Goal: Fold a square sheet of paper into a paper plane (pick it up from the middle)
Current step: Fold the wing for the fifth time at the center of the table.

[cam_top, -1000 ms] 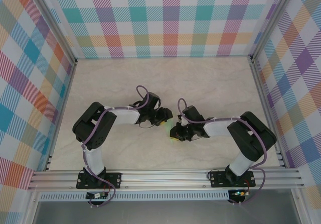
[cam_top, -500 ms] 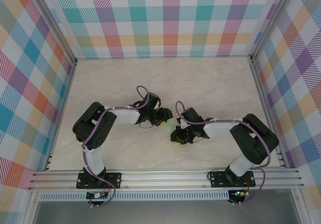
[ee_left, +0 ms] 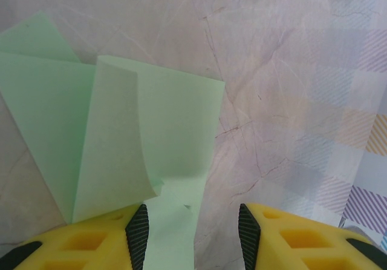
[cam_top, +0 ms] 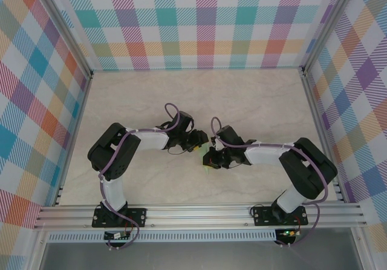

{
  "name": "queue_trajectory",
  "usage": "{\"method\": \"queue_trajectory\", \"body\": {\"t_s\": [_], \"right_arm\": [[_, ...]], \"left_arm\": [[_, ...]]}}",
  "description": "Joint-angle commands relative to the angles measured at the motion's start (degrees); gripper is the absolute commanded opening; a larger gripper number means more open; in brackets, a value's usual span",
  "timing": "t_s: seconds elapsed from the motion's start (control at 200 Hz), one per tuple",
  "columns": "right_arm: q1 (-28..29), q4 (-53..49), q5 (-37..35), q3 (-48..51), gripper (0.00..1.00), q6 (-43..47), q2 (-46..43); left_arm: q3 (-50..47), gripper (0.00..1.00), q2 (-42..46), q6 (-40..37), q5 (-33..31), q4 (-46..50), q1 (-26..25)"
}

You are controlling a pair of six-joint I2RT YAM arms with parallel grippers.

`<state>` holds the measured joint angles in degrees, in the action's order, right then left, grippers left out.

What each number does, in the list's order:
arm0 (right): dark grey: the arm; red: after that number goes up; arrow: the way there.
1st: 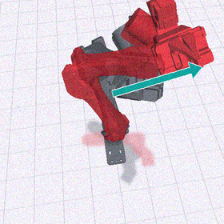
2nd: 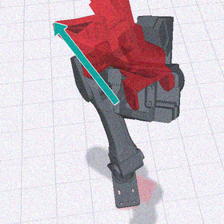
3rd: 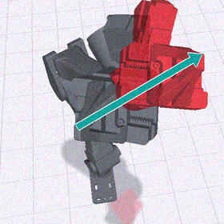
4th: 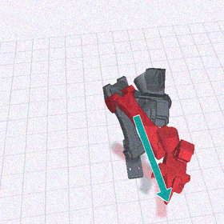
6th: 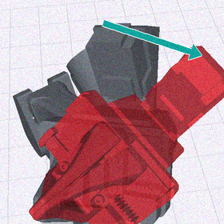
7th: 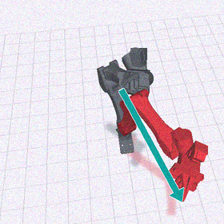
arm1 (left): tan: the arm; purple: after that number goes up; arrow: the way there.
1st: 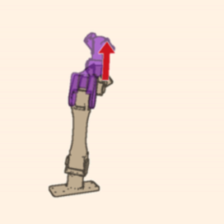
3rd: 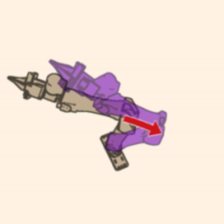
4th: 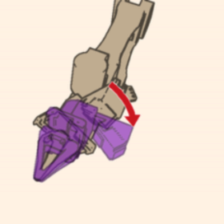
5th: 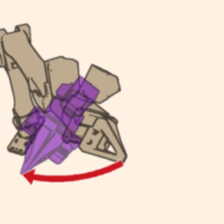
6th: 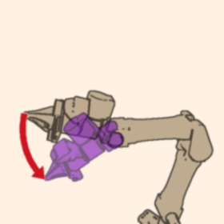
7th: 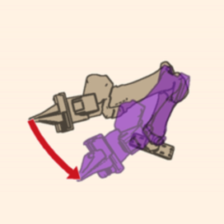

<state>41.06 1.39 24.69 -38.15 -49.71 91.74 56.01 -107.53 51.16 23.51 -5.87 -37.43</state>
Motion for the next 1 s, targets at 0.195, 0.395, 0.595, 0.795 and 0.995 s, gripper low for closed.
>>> {"method": "queue_trajectory", "body": {"t_s": [0.195, 0.395, 0.595, 0.795, 0.995], "right_arm": [[1.7, -3.7, 2.1, 3.3, 0.07, -0.3, 1.1], [1.9, -7.0, 2.6, 6.2, 0.09, 1.3, -2.2], [1.8, -5.5, 0.8, 6.8, 0.09, 0.0, -5.2], [1.6, -3.6, -4.7, 2.5, 0.11, -0.9, -11.2], [0.3, 4.5, -7.8, 0.2, 0.1, -4.9, -5.8]], "left_arm": [[-0.3, 0.47, -3.1, -0.8, -1.2, 5.6, -1.0], [-0.2, 0.47, -3.4, -0.8, -1.2, 5.7, -1.0], [-0.2, 0.47, -3.3, -0.8, -1.0, 5.7, -1.0], [-0.3, 0.47, -3.1, -0.8, -0.8, 5.6, -1.0], [0.3, 0.47, -3.3, -0.9, -0.5, 5.7, -0.9]]}}
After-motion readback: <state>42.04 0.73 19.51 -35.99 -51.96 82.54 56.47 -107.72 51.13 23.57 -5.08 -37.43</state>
